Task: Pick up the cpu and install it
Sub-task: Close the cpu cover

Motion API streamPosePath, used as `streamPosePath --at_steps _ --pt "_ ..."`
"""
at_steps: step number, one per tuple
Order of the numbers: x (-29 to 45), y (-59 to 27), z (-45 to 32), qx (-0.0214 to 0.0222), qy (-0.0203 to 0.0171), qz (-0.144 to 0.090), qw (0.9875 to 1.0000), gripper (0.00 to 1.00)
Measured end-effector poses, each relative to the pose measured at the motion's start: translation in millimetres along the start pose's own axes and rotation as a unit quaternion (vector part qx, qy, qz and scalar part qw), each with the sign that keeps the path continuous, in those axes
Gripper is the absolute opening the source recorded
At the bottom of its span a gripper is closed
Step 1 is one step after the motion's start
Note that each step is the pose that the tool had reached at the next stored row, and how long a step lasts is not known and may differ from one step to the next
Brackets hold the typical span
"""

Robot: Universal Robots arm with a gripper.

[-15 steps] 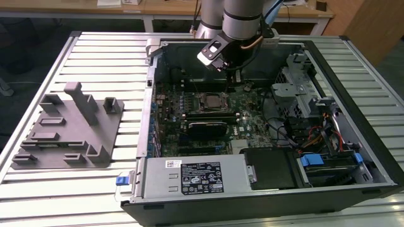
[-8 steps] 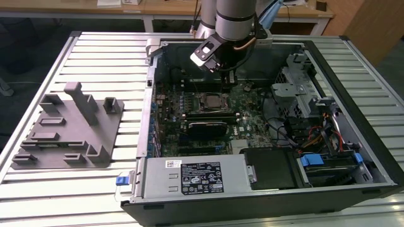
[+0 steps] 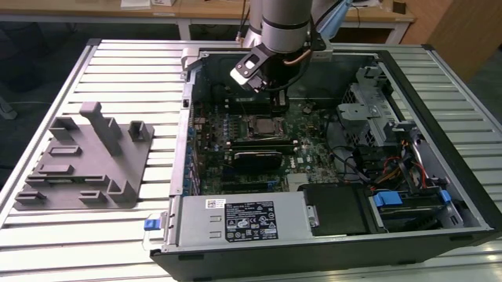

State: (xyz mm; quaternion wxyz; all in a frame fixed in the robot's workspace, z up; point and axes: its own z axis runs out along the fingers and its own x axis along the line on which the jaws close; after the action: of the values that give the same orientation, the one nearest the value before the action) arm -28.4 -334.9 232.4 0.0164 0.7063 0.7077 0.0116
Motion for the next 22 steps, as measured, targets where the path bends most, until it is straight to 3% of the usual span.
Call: streamPosePath --at_steps 11,17,22 --pt "-1.7 -15.3 1.7 0.0000 0.0002 0.000 1.0000 0.11" --pt "-1.7 -15.9 1.8 0.0000 -0.0003 0.000 1.0000 0.11" --pt "-1.7 -15.9 1.8 -0.0002 0.0008 -0.028 0.9996 0.11"
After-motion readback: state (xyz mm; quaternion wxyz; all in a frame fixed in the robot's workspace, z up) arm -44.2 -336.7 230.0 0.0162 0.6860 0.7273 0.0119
